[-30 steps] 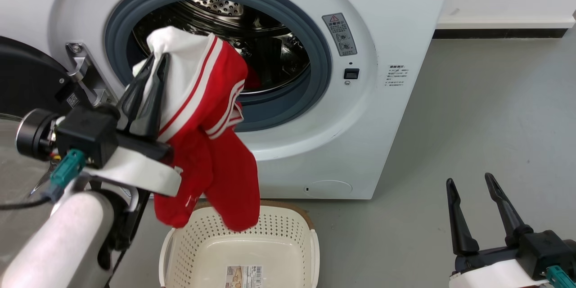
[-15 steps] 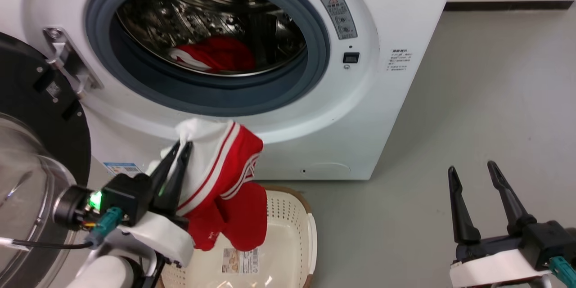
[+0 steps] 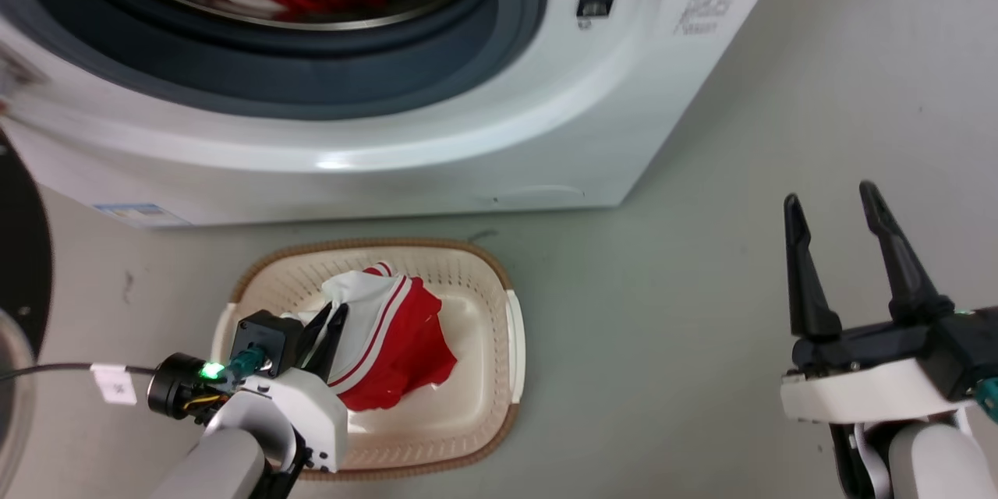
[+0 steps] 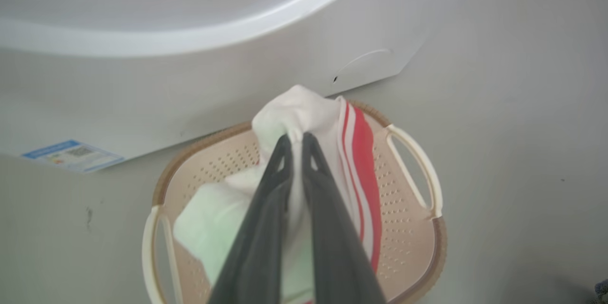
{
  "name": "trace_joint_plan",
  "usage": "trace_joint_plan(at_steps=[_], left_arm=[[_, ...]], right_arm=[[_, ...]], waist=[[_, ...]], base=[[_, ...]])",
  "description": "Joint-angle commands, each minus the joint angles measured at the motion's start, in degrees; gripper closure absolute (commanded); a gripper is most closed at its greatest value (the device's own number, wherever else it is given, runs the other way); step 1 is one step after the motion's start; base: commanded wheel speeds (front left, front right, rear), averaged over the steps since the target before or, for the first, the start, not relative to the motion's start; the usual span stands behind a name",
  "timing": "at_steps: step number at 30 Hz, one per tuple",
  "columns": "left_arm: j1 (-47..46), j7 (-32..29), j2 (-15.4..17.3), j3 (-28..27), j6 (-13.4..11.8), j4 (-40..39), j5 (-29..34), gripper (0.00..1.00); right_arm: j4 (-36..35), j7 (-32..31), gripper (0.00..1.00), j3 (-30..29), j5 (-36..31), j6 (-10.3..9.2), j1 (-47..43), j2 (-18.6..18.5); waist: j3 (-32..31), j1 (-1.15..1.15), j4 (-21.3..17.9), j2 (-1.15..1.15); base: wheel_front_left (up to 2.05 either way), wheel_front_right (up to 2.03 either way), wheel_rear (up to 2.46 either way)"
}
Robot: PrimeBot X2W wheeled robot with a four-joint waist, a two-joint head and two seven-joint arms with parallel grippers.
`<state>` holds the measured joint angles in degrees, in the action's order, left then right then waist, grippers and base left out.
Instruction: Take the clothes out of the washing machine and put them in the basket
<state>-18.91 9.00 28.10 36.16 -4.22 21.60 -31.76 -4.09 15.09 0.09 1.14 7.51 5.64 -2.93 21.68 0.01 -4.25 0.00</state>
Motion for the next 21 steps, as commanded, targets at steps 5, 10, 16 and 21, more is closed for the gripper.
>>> trace_joint_plan(at_steps=[5,10,16,21], left_arm=[[-6.9,1.1,-3.4,1.5,3.4,13.1,0.5,1.0],[-14.5,0.4,-6.9,4.0,6.3,26.3,2.6,1.0],[-22.9,-3.3,-10.0,8.1,8.6,40.5,5.9,1.0],[-27.0,-5.2,-11.9,9.5,9.2,47.6,6.6,1.0]], right_arm=[[-0.8,0.1,0.0,0.0,1.1,-0.04,3.8,0.1],[-1.7,0.1,0.0,-0.4,1.7,-0.04,6.4,0.1],[-2.5,0.1,0.0,-1.1,2.0,-0.04,8.6,0.1],[-2.9,0.1,0.0,-1.5,2.3,-0.04,9.9,0.1]], waist=[[9.5,-0.01,-3.3,0.0],[14.9,-0.01,-4.2,0.0],[20.4,-0.01,-4.6,0.0],[23.6,-0.01,-5.0,0.0]], base=[[0.0,0.0,0.0],[0.0,0.0,0.0],[0.0,0.0,0.0],[0.0,0.0,0.0]])
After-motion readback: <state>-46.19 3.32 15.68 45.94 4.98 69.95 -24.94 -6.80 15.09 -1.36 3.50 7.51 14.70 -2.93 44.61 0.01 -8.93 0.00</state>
